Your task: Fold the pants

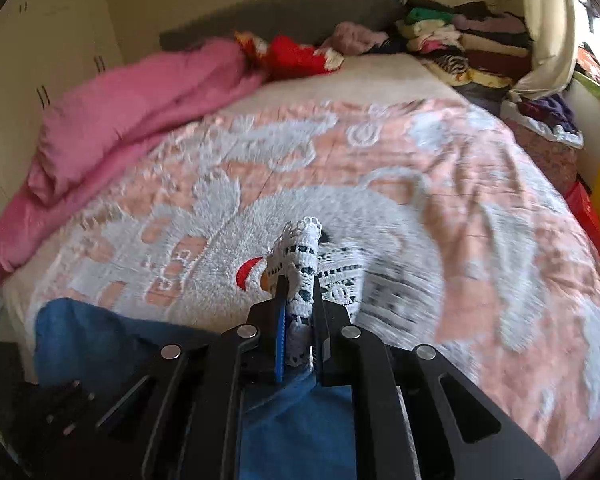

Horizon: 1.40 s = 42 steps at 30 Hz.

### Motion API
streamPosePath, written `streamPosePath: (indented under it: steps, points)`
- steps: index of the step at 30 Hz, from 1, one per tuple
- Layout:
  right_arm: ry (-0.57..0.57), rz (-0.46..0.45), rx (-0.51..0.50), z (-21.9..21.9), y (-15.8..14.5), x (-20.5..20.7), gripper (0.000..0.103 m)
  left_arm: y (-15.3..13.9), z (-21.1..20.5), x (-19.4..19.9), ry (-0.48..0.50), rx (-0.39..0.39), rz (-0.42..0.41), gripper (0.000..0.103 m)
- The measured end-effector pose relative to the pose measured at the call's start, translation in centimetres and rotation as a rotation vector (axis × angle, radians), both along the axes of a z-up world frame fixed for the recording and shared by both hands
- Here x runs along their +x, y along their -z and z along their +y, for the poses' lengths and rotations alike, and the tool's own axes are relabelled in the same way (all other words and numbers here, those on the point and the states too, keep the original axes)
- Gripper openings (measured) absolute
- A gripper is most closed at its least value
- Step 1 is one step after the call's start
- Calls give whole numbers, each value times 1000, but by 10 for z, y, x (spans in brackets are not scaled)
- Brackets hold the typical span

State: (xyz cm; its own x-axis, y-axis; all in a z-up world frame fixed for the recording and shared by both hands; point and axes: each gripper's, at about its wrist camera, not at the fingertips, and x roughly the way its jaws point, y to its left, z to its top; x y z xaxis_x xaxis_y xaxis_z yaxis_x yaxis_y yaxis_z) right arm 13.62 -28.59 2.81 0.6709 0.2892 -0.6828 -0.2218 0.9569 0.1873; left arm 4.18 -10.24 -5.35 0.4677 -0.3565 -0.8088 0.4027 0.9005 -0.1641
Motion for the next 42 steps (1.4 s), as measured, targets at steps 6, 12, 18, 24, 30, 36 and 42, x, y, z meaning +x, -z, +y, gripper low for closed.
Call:
streamPosePath:
  steps: [6,12,18,24,30,36,42]
  points:
    - [80,-4,100,-46,-14,-51,9,-9,0,-3,6,48,-50,1]
    - [180,69,194,-88,6,-101,9,-28,8,-15,50,57,-95,1]
    - [235,232,284,-102,59,-136,11,-20,3,-23,90,101,-72,1]
    - [263,279,309,-111,79,-153,31,-12,0,-31,100,138,-58,1]
    - [277,272,312,-123,80,-159,18,-13,0,-34,98,152,-54,1]
    - [277,301,223,-122,90,-161,22,0,-2,-31,99,185,-8,3]
    - [289,267,184,-126,78,-167,37,-2,1,-36,117,161,13,32]
